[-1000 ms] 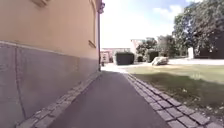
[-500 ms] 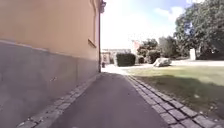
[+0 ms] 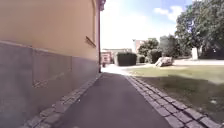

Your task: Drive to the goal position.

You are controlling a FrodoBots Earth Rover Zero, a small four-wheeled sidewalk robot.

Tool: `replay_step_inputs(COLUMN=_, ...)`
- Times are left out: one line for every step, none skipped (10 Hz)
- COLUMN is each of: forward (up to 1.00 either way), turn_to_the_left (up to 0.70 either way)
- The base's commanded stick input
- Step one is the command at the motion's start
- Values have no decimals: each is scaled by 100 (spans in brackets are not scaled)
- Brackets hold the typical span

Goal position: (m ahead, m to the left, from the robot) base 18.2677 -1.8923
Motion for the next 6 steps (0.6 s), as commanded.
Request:
replay_step_inputs(forward=85, turn_to_the_left=1)
replay_step_inputs(forward=85, turn_to_the_left=1)
replay_step_inputs(forward=85, turn_to_the_left=1)
replay_step_inputs(forward=85, turn_to_the_left=1)
replay_step_inputs(forward=85, turn_to_the_left=1)
replay_step_inputs(forward=85, turn_to_the_left=1)
